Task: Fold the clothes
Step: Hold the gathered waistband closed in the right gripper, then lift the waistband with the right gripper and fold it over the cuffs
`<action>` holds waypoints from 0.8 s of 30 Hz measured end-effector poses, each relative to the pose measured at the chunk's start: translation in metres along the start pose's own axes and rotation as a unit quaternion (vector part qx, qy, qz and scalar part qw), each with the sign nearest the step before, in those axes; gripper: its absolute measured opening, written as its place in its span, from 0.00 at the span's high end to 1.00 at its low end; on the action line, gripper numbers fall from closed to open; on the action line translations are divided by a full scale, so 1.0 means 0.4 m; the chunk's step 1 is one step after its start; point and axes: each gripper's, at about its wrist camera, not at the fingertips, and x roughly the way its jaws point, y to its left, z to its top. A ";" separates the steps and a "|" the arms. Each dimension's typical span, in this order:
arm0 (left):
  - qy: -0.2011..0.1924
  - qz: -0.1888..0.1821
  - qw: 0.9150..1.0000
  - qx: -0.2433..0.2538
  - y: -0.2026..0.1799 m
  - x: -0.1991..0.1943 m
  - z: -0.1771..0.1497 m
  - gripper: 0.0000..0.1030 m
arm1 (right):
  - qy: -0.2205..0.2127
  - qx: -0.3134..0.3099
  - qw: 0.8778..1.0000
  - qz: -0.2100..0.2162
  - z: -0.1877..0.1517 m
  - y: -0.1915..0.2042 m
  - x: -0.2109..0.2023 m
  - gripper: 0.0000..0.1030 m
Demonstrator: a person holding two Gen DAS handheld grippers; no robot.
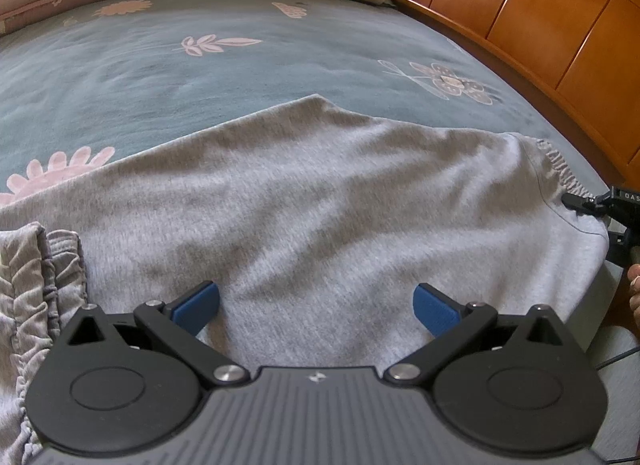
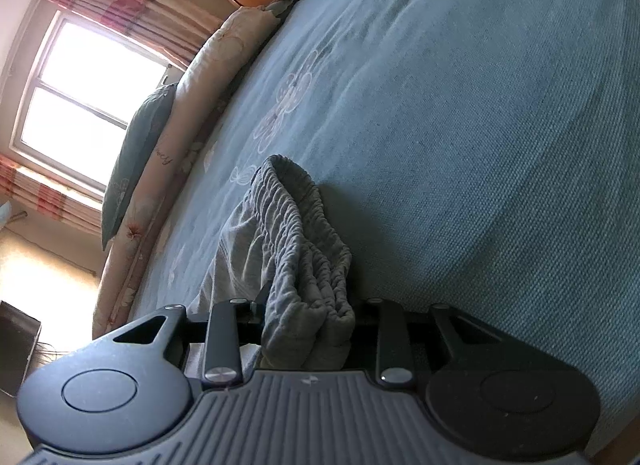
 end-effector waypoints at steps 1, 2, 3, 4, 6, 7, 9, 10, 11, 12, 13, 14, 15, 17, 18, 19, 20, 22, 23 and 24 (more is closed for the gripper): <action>0.000 0.000 1.000 0.000 0.000 0.000 0.000 0.01 | 0.003 -0.003 1.000 -0.001 0.002 0.001 0.001 0.67; 0.001 -0.001 1.000 0.000 0.001 0.000 0.001 0.01 | 0.006 -0.006 1.000 -0.001 0.004 0.002 0.001 0.67; 0.004 0.001 1.000 0.001 0.001 -0.003 0.005 0.01 | 0.008 -0.009 1.000 -0.002 0.006 0.003 0.002 0.67; 0.007 0.002 1.000 0.002 0.002 -0.005 0.009 0.01 | 0.010 -0.012 1.000 -0.002 0.007 0.005 0.002 0.67; 0.013 0.005 1.000 0.004 0.002 -0.010 0.016 0.01 | 0.013 -0.019 1.000 -0.006 0.009 0.009 0.000 0.67; 0.016 0.006 1.000 0.005 0.003 -0.012 0.020 0.01 | 0.016 -0.023 1.000 -0.009 0.012 0.014 0.001 0.67; 0.022 0.009 1.000 0.008 0.003 -0.017 0.028 0.01 | 0.022 -0.028 0.999 -0.021 0.017 0.027 0.001 0.67; 0.025 0.010 1.000 0.009 0.004 -0.020 0.032 0.01 | 0.024 -0.035 0.999 -0.029 0.020 0.038 0.002 0.67; 0.028 0.011 0.999 0.010 0.004 -0.022 0.036 0.01 | 0.027 -0.042 0.998 -0.038 0.022 0.050 0.002 0.67; 0.031 0.013 0.999 0.011 0.004 -0.024 0.040 0.01 | 0.030 -0.052 0.997 -0.046 0.023 0.063 0.001 0.67; 0.034 0.014 0.999 0.012 0.005 -0.027 0.043 0.01 | 0.031 -0.060 0.996 -0.053 0.025 0.076 -0.001 0.67; 0.033 0.018 0.999 0.014 0.008 -0.035 0.046 0.01 | 0.033 -0.068 0.996 -0.056 0.026 0.089 -0.005 0.67; 0.032 0.024 0.999 0.016 0.014 -0.044 0.047 0.01 | 0.034 -0.075 0.995 -0.058 0.028 0.104 -0.010 0.67; 0.031 0.033 0.999 0.018 0.023 -0.061 0.046 0.01 | 0.036 -0.088 0.994 -0.061 0.030 0.134 -0.021 0.67; 0.028 0.035 0.999 0.019 0.030 -0.072 0.045 0.01 | 0.037 -0.095 0.993 -0.060 0.031 0.149 -0.026 0.67; 0.026 0.037 0.999 0.021 0.036 -0.083 0.043 0.01 | 0.036 -0.102 0.992 -0.059 0.030 0.168 -0.031 0.67; 0.023 0.038 0.999 0.021 0.041 -0.093 0.042 0.01 | 0.036 -0.109 0.992 -0.058 0.028 0.186 -0.036 0.68; 0.017 0.039 0.999 0.023 0.056 -0.117 0.042 0.01 | 0.036 -0.126 0.990 -0.057 0.025 0.228 -0.045 0.68; 0.015 0.039 0.999 0.025 0.064 -0.129 0.043 0.01 | 0.036 -0.135 0.989 -0.056 0.023 0.249 -0.049 0.68; 0.013 0.039 0.999 0.027 0.072 -0.140 0.044 0.01 | 0.036 -0.143 0.987 -0.055 0.021 0.270 -0.053 0.68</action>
